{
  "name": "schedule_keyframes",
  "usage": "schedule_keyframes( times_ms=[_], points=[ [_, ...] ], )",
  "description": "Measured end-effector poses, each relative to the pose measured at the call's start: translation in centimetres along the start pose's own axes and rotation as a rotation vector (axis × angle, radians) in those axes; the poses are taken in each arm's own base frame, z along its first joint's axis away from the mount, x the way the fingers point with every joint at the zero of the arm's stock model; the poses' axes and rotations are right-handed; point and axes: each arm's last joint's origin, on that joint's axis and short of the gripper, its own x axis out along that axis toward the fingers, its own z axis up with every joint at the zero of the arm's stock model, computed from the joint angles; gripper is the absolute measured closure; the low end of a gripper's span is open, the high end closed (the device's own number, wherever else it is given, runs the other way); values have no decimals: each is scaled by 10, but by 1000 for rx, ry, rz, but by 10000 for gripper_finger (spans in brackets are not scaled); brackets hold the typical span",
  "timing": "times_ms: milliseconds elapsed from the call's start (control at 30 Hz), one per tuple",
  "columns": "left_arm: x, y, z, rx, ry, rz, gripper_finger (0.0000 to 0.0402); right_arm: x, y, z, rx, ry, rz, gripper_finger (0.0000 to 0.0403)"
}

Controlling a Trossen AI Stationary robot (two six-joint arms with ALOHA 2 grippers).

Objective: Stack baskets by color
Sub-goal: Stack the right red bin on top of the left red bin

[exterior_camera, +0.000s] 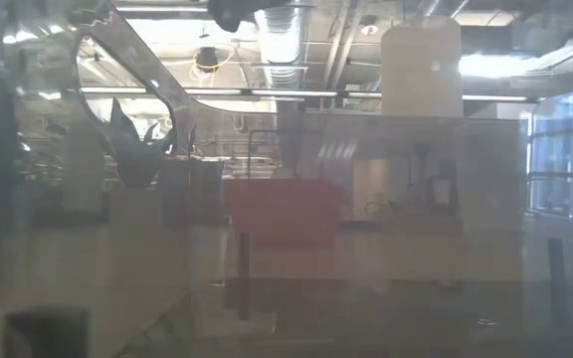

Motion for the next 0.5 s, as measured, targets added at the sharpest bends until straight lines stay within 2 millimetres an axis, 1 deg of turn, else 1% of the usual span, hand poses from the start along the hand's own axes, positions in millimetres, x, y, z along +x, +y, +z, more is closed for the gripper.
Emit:
schedule_keyframes(
  times_ms=[100, 233, 367, 500],
  points=[
    [0, 5, 0, -13, -6, -35, 152, -2, -5, 3, 26, 25, -107, 281],
    [1, 13, -2, -45, -3, -31, 152, -4, -11, 6, 43, 56, -207, 280],
    [-4, 26, 0, -79, -10, 8, 152, -10, -15, 8, 45, 54, -225, 270],
    [-12, 35, 2, -89, -11, 14, 152, -14, -16, 10, 42, 55, -226, 240]
  ],
)
